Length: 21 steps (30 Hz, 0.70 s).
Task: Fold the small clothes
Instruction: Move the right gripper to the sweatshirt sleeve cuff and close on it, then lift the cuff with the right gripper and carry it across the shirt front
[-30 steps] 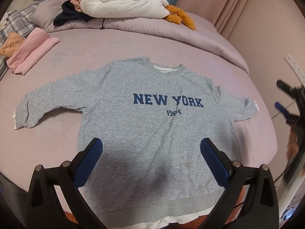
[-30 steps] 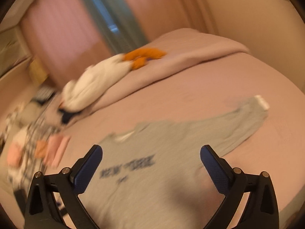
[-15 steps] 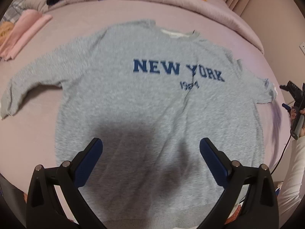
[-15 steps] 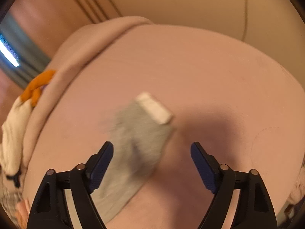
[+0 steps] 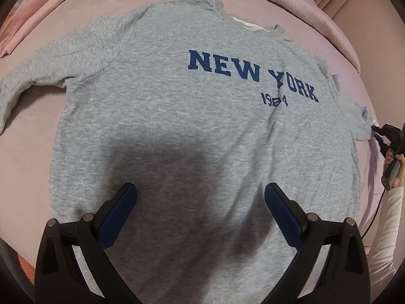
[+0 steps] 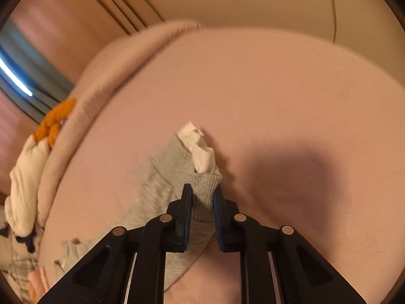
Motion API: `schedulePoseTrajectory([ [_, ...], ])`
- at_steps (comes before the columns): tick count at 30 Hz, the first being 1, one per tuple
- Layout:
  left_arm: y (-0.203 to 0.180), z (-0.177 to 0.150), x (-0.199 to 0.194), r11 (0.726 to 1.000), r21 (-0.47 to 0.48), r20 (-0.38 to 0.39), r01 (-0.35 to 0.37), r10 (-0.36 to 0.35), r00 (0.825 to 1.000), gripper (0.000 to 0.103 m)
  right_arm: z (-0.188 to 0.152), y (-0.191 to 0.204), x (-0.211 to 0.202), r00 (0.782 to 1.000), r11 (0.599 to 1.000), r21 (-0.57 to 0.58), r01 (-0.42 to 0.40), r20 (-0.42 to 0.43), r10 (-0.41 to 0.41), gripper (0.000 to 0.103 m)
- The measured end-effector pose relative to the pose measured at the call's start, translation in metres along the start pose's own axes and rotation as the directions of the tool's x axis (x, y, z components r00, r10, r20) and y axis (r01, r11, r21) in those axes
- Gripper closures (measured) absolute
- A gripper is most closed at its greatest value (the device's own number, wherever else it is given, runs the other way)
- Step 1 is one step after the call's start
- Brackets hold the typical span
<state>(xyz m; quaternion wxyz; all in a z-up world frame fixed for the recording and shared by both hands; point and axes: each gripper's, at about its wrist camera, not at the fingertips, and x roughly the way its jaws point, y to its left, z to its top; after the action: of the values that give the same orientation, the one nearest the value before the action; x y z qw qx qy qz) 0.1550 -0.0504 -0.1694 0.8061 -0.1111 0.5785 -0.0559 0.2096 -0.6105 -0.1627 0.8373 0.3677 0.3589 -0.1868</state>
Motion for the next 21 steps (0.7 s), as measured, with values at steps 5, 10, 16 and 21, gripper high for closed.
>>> schedulePoseTrajectory([
  [5, 0.001, 0.001, 0.002, 1.0, -0.001, 0.005, 0.018, -0.018, 1.0, 0.002, -0.004, -0.015, -0.032, 0.996, 0.999, 0.047, -0.003, 0.089, -0.001, 0.088],
  [10, 0.001, 0.001, 0.002, 1.0, 0.009, 0.006, 0.018, -0.018, 1.0, 0.002, -0.016, -0.012, -0.007, 0.991, 0.992, 0.036, 0.125, 0.045, -0.126, 0.089],
  [16, 0.005, 0.008, -0.015, 0.999, -0.003, 0.063, 0.043, -0.043, 0.997, 0.002, -0.012, 0.046, -0.049, 0.976, 0.986, -0.084, 0.144, 0.178, -0.127, 0.089],
  [21, 0.01, 0.013, -0.033, 0.999, -0.016, 0.122, 0.044, -0.042, 0.992, 0.002, -0.017, 0.1, -0.085, 0.96, 0.969, -0.195, 0.154, 0.261, -0.1, 0.089],
])
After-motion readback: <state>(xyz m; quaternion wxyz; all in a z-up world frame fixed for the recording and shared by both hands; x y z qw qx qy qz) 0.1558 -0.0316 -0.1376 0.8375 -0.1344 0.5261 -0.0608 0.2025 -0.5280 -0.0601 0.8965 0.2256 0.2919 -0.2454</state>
